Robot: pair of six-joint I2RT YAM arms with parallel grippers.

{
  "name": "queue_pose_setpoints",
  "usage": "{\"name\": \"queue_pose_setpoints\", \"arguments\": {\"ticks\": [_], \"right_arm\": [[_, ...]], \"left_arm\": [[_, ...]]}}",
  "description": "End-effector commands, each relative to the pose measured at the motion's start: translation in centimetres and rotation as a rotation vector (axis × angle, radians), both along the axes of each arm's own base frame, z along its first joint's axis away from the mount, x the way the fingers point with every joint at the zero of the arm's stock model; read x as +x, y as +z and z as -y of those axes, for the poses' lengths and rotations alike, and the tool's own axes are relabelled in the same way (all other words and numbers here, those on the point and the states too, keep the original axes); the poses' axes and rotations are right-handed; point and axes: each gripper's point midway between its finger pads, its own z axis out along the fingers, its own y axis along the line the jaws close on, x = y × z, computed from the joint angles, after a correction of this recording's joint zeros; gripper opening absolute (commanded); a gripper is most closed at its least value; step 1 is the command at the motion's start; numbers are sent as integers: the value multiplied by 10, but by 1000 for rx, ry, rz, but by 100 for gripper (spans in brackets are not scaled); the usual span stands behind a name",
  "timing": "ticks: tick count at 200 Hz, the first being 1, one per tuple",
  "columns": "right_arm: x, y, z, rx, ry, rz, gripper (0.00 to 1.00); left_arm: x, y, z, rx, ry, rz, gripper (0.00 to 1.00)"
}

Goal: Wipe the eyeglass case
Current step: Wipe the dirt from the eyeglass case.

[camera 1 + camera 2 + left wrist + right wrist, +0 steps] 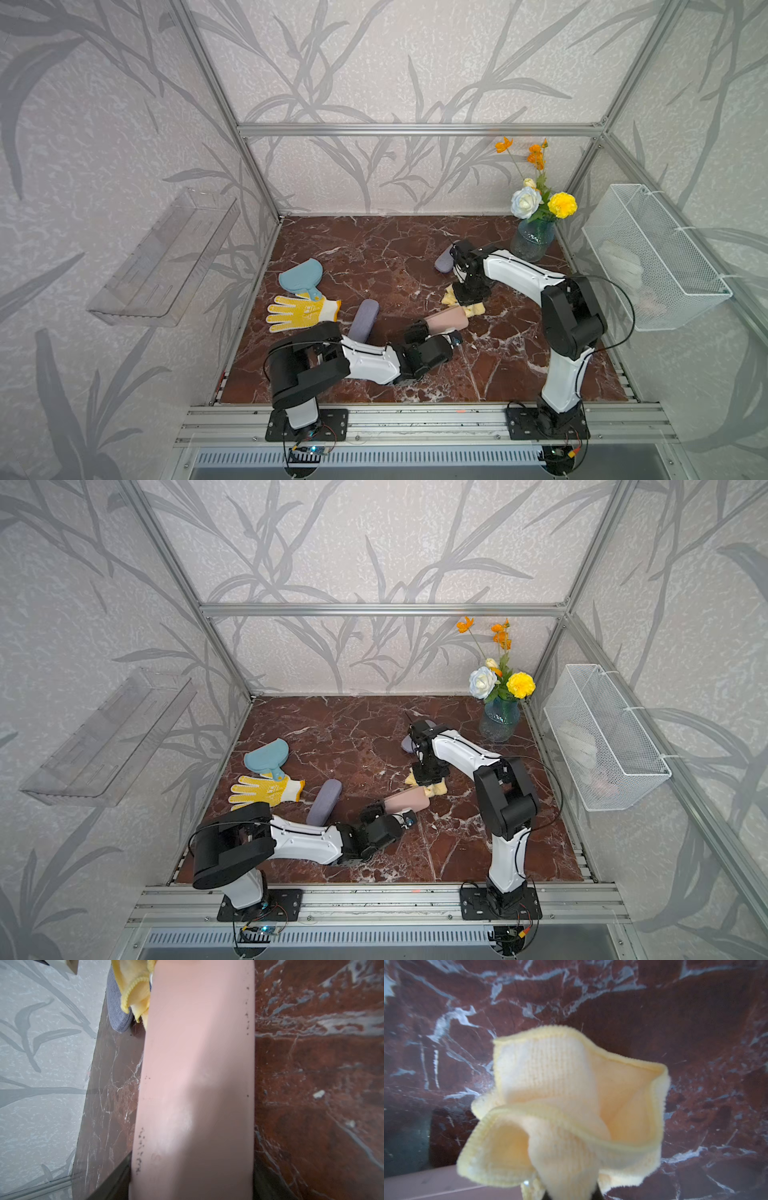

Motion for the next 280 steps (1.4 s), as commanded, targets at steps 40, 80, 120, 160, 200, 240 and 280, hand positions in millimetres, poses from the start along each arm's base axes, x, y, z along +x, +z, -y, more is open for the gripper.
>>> {"name": "queue_pose_setpoints", "arguments": {"ticks": [40, 80, 120, 160, 200, 240, 280], "right_arm": [[-104, -14, -30, 315, -128, -273, 0], [-113, 16, -36, 482, -206, -276, 0], [-40, 33, 39, 275, -344, -47, 0], [-2, 25, 41, 133, -326, 88, 0], [-34, 17, 3, 137, -268, 100, 0], [-86, 16, -63, 240, -155, 15, 0], [-80, 27, -59, 289, -180, -1, 0]], "left_arm": [[-7, -17, -6, -142, 116, -291, 4], [-7, -24, -10, -205, 157, -424, 3], [-34, -25, 4, -289, 62, -688, 4], [-44, -24, 7, -362, 76, -907, 2], [-35, -21, 4, -454, 129, -1001, 1], [-26, -21, 3, -480, 160, -1053, 0], [-26, -21, 1, -481, 163, -1050, 0]]}}
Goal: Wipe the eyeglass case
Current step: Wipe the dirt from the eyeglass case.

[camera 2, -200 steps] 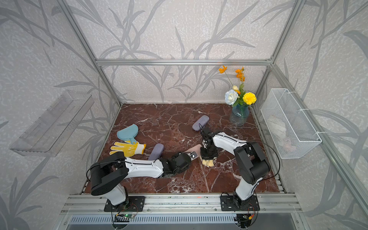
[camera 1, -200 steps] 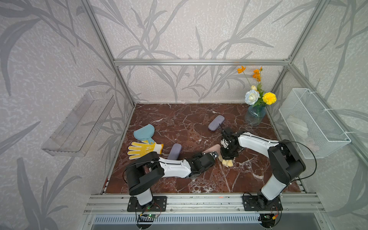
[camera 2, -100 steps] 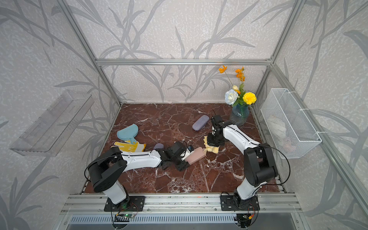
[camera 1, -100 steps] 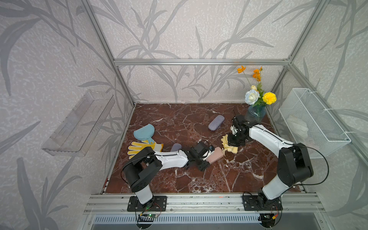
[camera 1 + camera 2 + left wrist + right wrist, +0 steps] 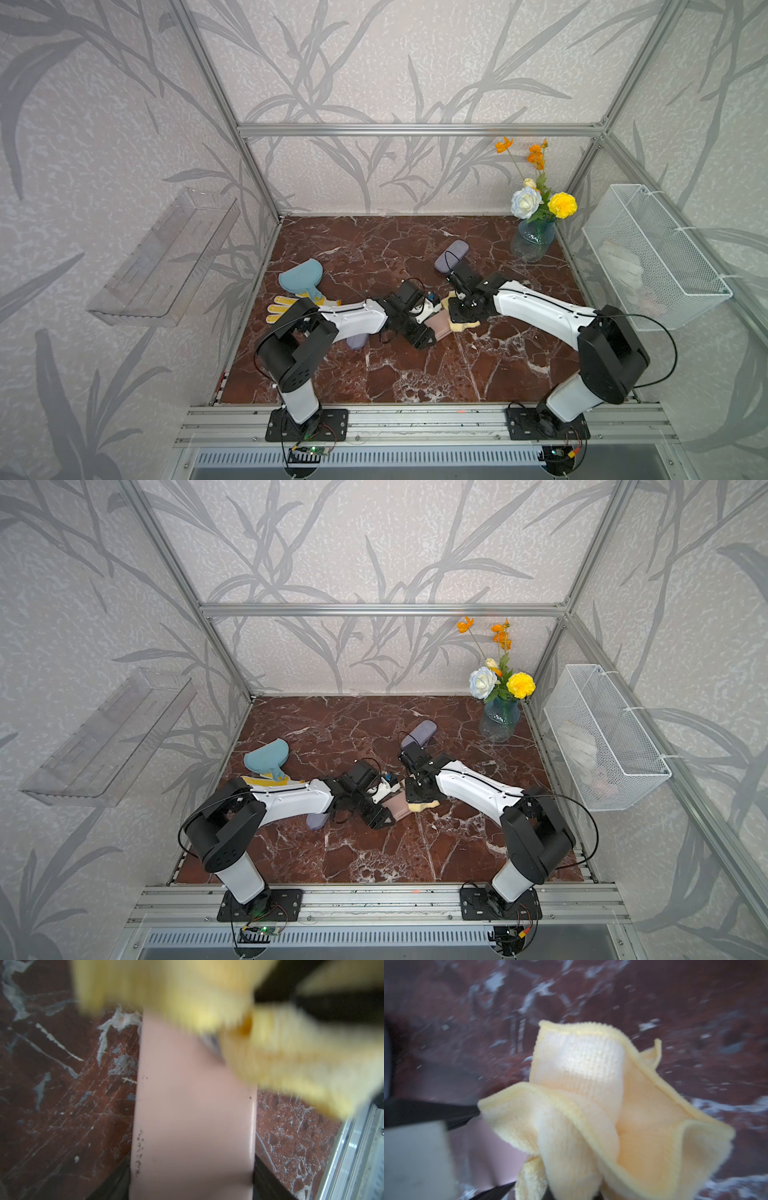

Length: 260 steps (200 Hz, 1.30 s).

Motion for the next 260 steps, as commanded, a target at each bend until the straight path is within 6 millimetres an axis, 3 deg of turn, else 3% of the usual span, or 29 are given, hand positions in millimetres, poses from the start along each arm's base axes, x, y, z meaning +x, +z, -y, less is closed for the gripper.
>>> {"name": "queue_pose_setpoints", "arguments": {"ticks": [1, 38, 58, 93, 145, 164, 178, 202, 218, 238, 251, 260], "right_arm": [[-16, -2, 7, 66, -27, -134, 0], [28, 15, 94, -18, -151, -37, 0], [28, 2, 110, -95, -131, -74, 0], [9, -12, 75, -61, -74, -100, 0], [-42, -2, -6, 55, 101, -137, 0], [-47, 5, -28, 134, 116, -147, 0], [-42, 2, -32, 149, 113, -147, 0], [-21, -8, -15, 129, 40, -150, 0], [5, -11, 11, 82, -23, -103, 0], [39, -12, 63, -15, -141, -52, 0], [50, -7, 85, -53, -176, -21, 0], [50, -3, 89, -53, -172, -14, 0]], "left_arm": [[-18, -14, -2, 13, 11, -123, 0], [-19, -15, -4, 10, 17, -118, 0], [-18, -13, -1, 1, 12, -123, 0], [-16, -13, 0, 0, 17, -122, 0], [-17, -15, 0, -13, 12, -146, 0], [-16, -15, 1, -19, 12, -146, 0], [-17, -16, 1, -17, 12, -151, 0], [-18, -15, 0, -19, 10, -150, 0], [-19, -15, -1, -21, 10, -150, 0], [-20, -15, 0, -22, 8, -154, 0], [-21, -15, -1, -21, 7, -157, 0], [-21, -15, -1, -20, 9, -155, 0]]}}
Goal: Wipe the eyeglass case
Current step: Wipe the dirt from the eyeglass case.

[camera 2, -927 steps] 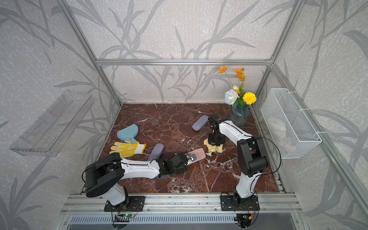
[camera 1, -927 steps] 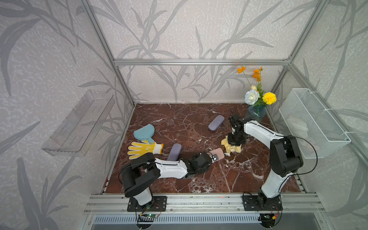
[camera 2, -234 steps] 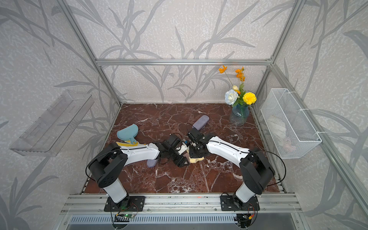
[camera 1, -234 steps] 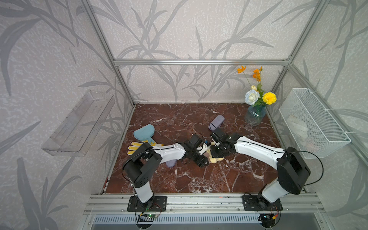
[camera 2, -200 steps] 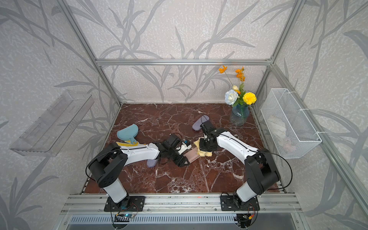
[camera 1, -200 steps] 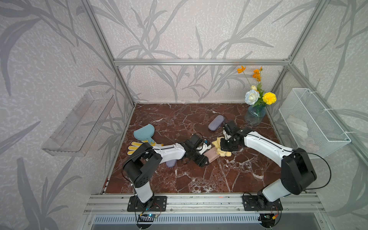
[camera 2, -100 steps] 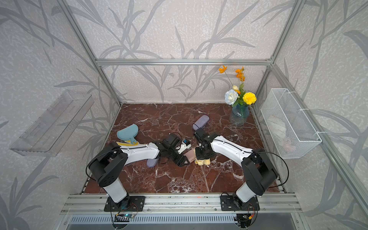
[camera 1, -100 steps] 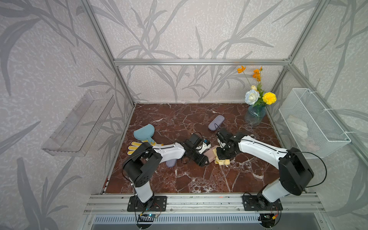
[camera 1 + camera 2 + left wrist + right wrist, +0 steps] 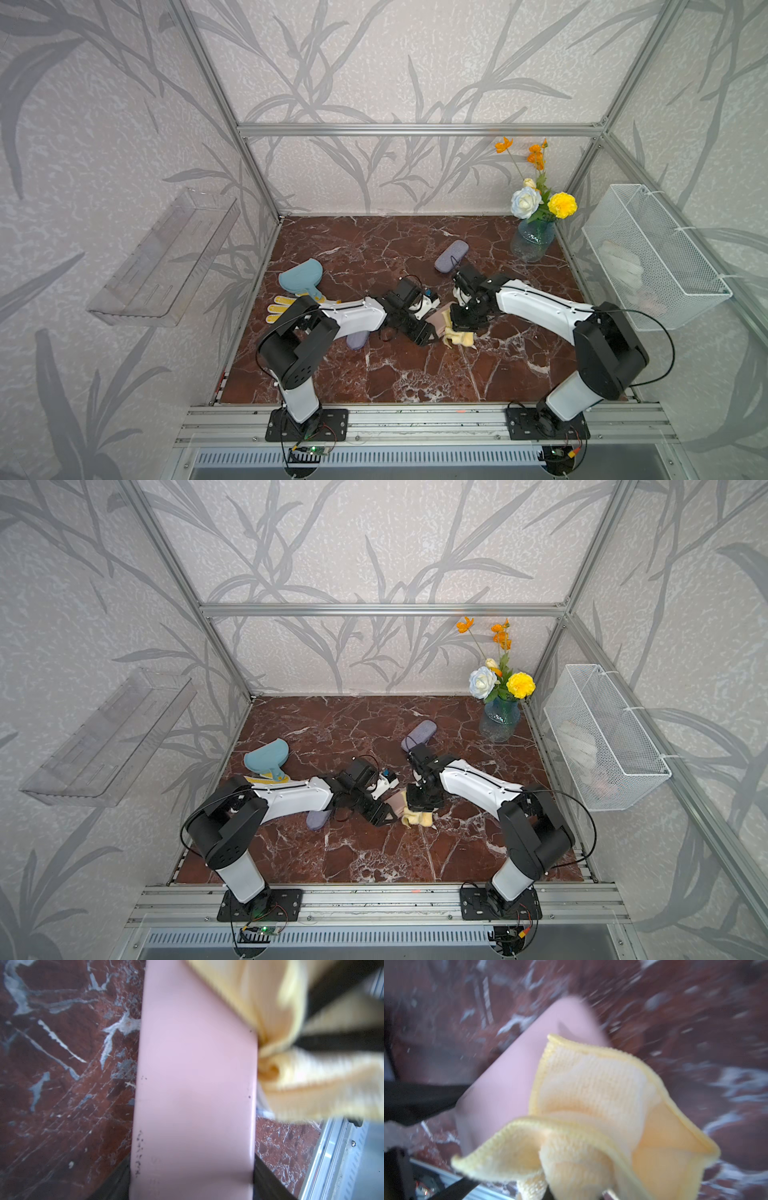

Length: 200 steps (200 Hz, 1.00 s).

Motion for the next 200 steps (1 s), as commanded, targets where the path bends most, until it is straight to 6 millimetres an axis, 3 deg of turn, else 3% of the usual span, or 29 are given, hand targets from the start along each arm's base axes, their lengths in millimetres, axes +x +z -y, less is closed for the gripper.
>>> {"name": "queue_pose_setpoints", "arguments": {"ticks": [1, 17, 54, 70, 82, 107, 140, 155, 175, 200], "right_arm": [[35, 14, 30, -93, -30, 127, 0], [19, 18, 15, -17, -1, 87, 0], [-32, 27, -48, 150, 50, 11, 0], [-35, 31, -71, 237, 19, 1, 0], [-30, 29, -77, 261, -4, 0, 0], [-1, 16, -55, 199, -46, 34, 0], [49, 9, 32, -54, -102, 124, 0], [59, 20, 54, -160, -62, 144, 0], [56, 44, 55, -172, -13, 184, 0], [29, 52, 20, -43, 17, 121, 0]], "left_arm": [[-24, -17, -5, 29, -48, -93, 0], [-25, -17, -6, 28, -46, -89, 0], [-25, -18, -5, 25, -46, -93, 0], [-25, -18, -5, 25, -47, -94, 0], [-25, -19, -5, 26, -50, -97, 0], [-26, -18, -6, 26, -51, -96, 0], [-28, -17, -6, 32, -71, -77, 0], [-30, -22, -8, 90, -95, -17, 0], [-29, -26, -13, 173, -114, 85, 0], [-25, -33, -22, 281, -107, 189, 0]]}}
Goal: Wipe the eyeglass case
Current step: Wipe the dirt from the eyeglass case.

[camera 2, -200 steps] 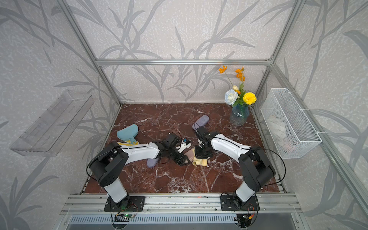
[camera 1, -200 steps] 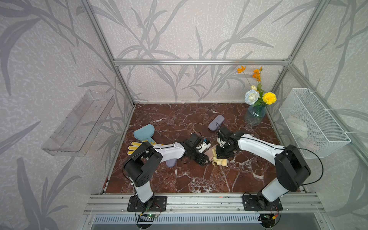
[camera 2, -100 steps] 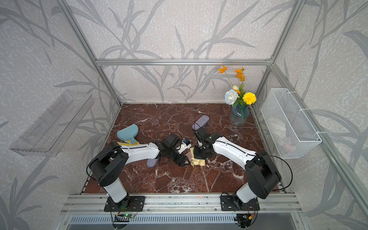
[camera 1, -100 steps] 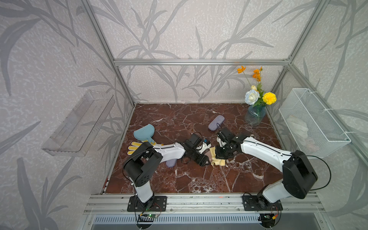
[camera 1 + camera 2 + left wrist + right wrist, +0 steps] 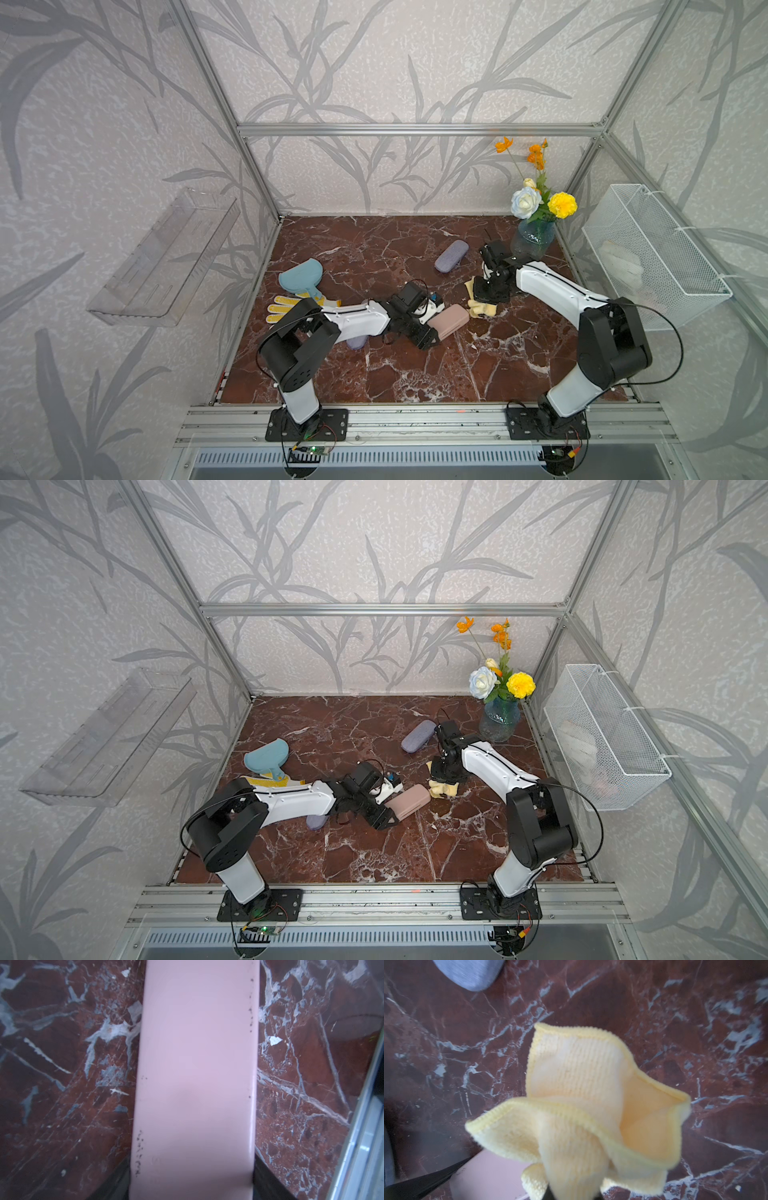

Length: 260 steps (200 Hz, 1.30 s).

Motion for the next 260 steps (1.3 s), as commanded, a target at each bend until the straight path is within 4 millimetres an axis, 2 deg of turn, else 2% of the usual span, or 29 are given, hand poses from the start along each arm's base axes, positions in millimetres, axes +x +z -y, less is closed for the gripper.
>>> {"name": "queue_pose_setpoints", "arguments": {"ticks": [1, 34, 45, 56, 64, 72, 93, 106, 120, 139, 160, 194, 209, 226, 244, 260], "right_arm": [[-29, 15, -21, 33, 82, -41, 0], [-65, -4, -88, 258, 56, -155, 0], [-70, -16, -97, 307, 25, -187, 0], [-73, -30, -97, 321, 2, -217, 0], [-73, -40, -91, 307, -2, -232, 0], [-70, -51, -76, 250, -9, -239, 0], [-52, -70, -14, 91, -59, -243, 0], [-36, -63, 19, -10, -90, -198, 0], [-23, -42, 30, -94, -59, -135, 0], [-18, -13, 8, -91, 25, -64, 0], [-36, 2, -33, 12, 94, -77, 0], [-83, -13, -110, 264, 124, -221, 0], [-92, -26, -125, 334, 107, -268, 0], [-90, -48, -105, 309, 62, -300, 0], [-75, -69, -58, 221, -7, -301, 0], [-56, -80, -9, 32, -11, -279, 0]], "left_arm": [[-15, -28, -30, 187, -19, 43, 0], [-8, -25, -37, 219, 21, 132, 0], [-6, -22, -38, 207, 34, 151, 0], [-4, -18, -38, 187, 49, 173, 0], [-3, -15, -38, 176, 53, 184, 0], [-3, -14, -37, 168, 55, 193, 0], [-2, -11, -38, 164, 55, 216, 0], [-2, -11, -37, 161, 50, 221, 0], [-2, -12, -37, 167, 49, 227, 0], [-2, -11, -36, 164, 51, 239, 0], [-2, -10, -38, 167, 57, 259, 0], [3, -2, -41, 156, 78, 316, 0], [5, 1, -42, 147, 89, 336, 0], [5, 3, -44, 143, 95, 352, 0], [5, 3, -44, 142, 97, 362, 0], [3, 2, -44, 144, 91, 365, 0]]}}
